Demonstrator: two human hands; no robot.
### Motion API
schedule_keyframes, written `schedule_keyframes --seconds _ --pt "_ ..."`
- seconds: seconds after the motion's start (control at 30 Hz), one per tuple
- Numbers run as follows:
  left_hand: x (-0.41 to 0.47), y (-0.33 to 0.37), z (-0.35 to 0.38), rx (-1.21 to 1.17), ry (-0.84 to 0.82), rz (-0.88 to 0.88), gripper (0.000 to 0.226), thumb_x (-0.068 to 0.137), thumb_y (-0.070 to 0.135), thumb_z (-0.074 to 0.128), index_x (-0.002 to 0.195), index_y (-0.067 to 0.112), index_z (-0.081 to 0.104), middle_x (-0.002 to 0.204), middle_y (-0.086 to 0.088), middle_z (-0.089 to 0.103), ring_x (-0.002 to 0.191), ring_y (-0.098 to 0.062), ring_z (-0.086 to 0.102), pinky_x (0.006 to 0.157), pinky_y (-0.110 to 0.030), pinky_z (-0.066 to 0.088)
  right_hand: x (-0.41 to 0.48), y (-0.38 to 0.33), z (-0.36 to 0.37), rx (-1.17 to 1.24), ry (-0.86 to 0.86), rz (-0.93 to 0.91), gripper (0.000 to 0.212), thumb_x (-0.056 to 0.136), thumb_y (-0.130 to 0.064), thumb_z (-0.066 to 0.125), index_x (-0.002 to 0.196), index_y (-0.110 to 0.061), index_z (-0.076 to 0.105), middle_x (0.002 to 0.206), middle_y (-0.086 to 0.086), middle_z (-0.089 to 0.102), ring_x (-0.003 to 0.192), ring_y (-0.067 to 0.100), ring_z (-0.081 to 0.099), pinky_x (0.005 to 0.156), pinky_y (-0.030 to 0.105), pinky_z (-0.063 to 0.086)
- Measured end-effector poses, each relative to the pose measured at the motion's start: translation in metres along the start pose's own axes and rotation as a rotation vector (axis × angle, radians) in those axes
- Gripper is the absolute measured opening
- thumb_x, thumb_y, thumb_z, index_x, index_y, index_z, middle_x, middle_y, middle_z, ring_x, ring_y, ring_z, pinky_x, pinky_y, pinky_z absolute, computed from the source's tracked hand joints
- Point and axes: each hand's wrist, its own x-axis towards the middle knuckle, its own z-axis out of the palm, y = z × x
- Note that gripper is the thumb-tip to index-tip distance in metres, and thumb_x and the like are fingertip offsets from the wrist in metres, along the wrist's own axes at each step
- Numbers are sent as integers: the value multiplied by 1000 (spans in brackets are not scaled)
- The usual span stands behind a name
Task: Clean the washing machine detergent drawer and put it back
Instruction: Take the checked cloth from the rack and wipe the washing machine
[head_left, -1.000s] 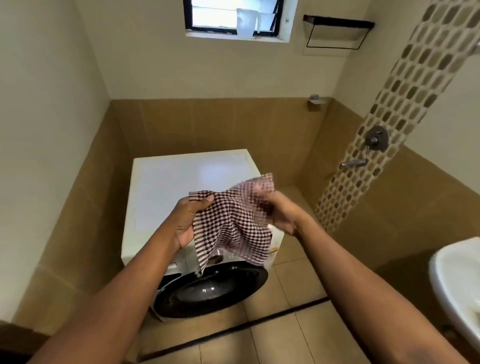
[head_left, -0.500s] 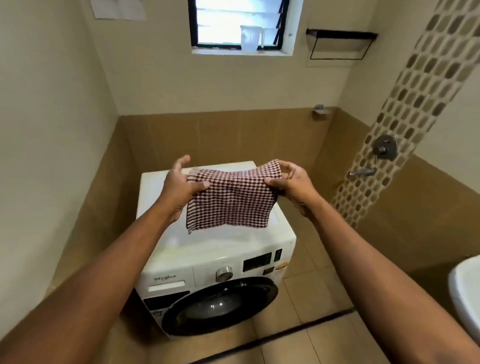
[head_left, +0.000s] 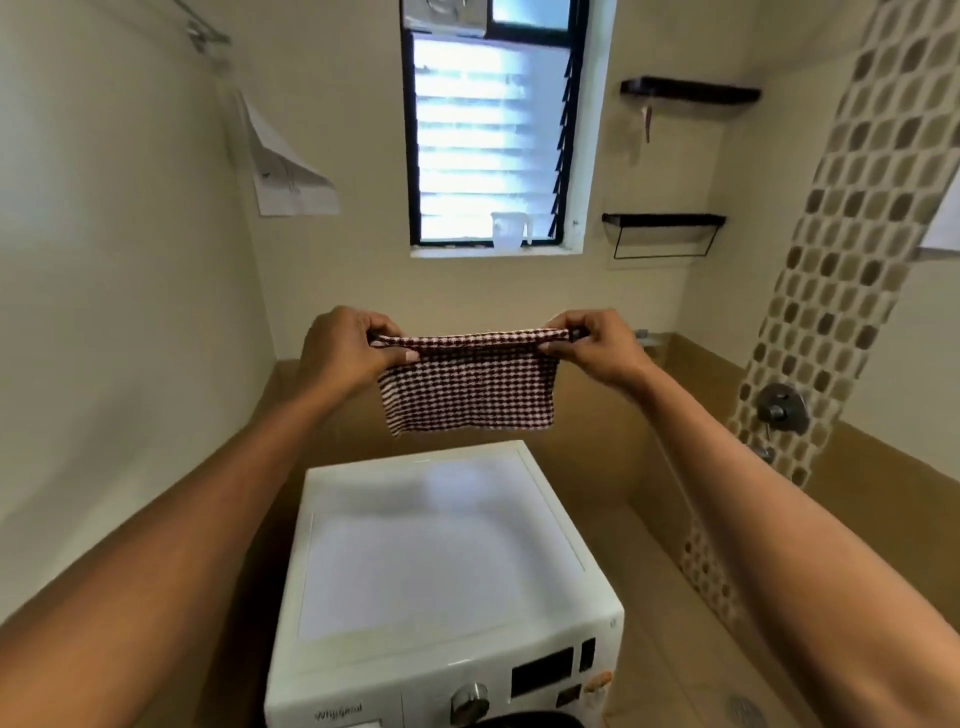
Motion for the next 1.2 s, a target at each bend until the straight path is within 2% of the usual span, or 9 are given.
schedule_keyframes --seconds 0.07,0.17,0.23,0.37,0.5,0.8,1.0,1.1,1.2 --pt "5 4 -12 -43 -24 23 21 77 25 91 92 19 77 91 9 69 84 -6 62 71 -24 49 9 -9 -10 104 30 -6 10 90 -16 78 98 -23 78 111 1 72 104 16 68 100 43 56" --pt "15 1 -33 -533 -143 -53 22 77 21 86 94 10 75 95 -4 75 90 -18 71 80 -30 58 20 -27 -19 507 -58 4 16 94 -12 72 109 -13 76 119 8 74 111 22 70 101 39 55" --pt "20 -4 -37 -753 -178 -157 30 80 19 82 102 1 73 95 -11 76 88 -22 73 75 -31 61 25 -36 -15 596 -128 34 21 97 -15 68 115 -6 73 115 11 74 106 25 70 91 37 56" --pt "27 -15 -29 -671 -2 -342 19 81 16 86 90 4 74 85 -9 78 83 -24 74 71 -31 60 32 -43 15 477 -32 214 23 97 -23 71 109 -4 76 104 12 79 102 35 75 80 39 63" --pt "33 -8 -32 -607 158 -376 24 78 16 90 78 2 70 79 -9 76 77 -25 74 62 -32 59 37 -58 40 379 106 138 15 96 -21 72 93 -7 77 90 9 79 88 27 77 79 43 65" --pt "30 62 -37 -506 153 -186 22 84 14 85 82 -4 73 80 -16 76 67 -23 77 56 -34 63 42 -133 70 252 185 -121 18 94 -26 75 85 -13 80 76 1 78 71 17 77 66 45 65" --pt "21 96 -64 -660 86 -164 32 98 27 68 91 -4 74 76 -15 73 63 -26 74 61 -36 64 26 -163 66 183 154 -276 33 94 -54 69 94 -23 80 82 -5 78 80 10 74 66 32 59" --pt "19 99 -84 -711 22 -37 21 101 17 64 97 0 75 80 -12 76 70 -23 76 64 -32 63 28 -168 52 127 103 -328 29 90 -37 78 114 -21 76 100 -7 77 95 7 72 78 26 59" --pt "13 79 -93 -460 125 201 16 98 18 71 113 14 76 103 -3 79 95 -18 76 79 -30 63 29 -168 42 311 70 -258 21 94 -13 72 115 -12 75 103 0 78 98 16 74 82 31 59"
